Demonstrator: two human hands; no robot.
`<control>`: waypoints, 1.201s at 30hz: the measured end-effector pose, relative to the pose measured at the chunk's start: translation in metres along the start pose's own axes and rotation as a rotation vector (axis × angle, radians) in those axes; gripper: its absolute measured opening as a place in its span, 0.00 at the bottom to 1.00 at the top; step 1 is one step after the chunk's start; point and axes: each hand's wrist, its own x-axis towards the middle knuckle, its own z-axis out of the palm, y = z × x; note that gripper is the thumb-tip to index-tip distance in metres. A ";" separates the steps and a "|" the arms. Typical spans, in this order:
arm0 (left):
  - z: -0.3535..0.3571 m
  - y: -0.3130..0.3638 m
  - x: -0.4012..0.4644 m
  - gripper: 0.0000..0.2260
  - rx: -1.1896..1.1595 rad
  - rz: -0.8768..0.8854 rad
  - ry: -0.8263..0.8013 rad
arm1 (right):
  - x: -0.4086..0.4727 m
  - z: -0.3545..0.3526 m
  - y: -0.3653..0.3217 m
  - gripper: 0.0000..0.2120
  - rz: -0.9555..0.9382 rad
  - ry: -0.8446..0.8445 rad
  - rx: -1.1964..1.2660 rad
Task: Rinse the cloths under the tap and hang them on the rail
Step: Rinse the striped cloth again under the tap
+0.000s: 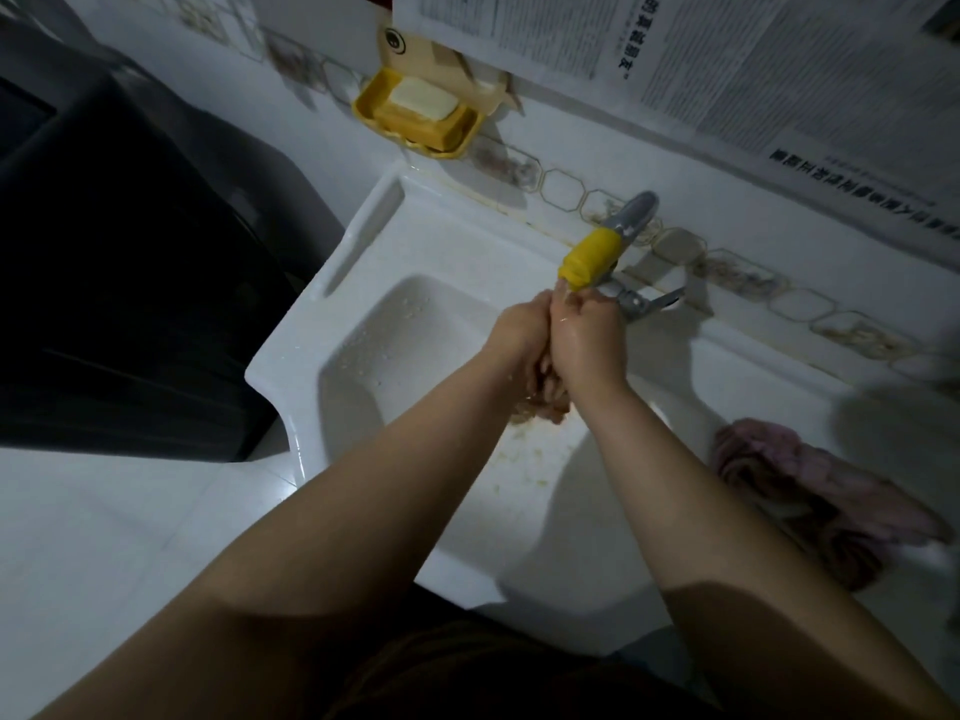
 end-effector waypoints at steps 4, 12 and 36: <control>-0.002 0.001 -0.004 0.20 -0.044 -0.012 0.002 | 0.001 0.002 -0.001 0.14 0.032 -0.005 -0.011; -0.005 0.001 0.004 0.19 -0.017 0.052 -0.058 | 0.015 -0.005 0.001 0.15 0.009 -0.044 -0.145; -0.044 -0.024 0.010 0.39 -0.267 -0.129 -0.446 | 0.019 -0.034 0.014 0.05 0.165 -0.415 0.746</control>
